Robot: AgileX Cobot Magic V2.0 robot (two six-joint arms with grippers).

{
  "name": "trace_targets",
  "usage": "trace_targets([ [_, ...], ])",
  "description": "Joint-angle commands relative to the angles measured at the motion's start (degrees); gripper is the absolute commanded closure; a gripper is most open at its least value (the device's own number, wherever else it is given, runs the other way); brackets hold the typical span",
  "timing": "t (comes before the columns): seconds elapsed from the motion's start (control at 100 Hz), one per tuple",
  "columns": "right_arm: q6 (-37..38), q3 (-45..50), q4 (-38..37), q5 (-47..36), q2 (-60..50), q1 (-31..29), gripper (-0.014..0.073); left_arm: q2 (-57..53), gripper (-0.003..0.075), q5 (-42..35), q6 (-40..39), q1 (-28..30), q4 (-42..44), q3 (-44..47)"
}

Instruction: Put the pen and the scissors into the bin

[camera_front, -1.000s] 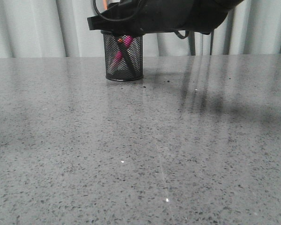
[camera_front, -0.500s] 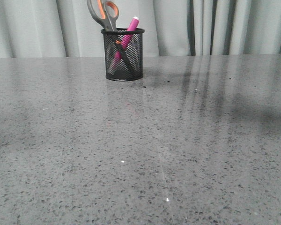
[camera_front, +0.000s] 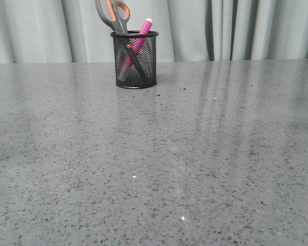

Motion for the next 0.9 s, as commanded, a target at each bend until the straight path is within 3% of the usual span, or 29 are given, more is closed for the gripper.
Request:
trace_targets([
  [0.0,-0.8,5.3,-0.5,-2.0,-10.1,-1.8,0.0669,-3.1,0.0740,-0.4,0.0,-0.4,-3.0,1.8],
  [0.2,-0.8,20.1,-0.3,6.6,-32.4,-3.1,0.0668,-14.9,0.0740,-6.1,1.0,-0.4,-4.3,12.6],
  [0.34,-0.8,26.3,0.7,11.3,-40.9,-3.1,0.0652,-23.3,0.0740,-6.4,1.1,-0.4,-7.4,19.3],
  [0.61,-0.9,26.6,2.3,13.1,-41.0,-3.1,0.0653,-34.7,0.0739,-8.5,0.8,-0.4,-11.3,25.6],
  [0.89,-0.9,26.6,2.3,12.7,-41.0,-3.1,0.0653,-35.9,0.0739,-8.4,0.7,-0.4,-12.6,28.7],
])
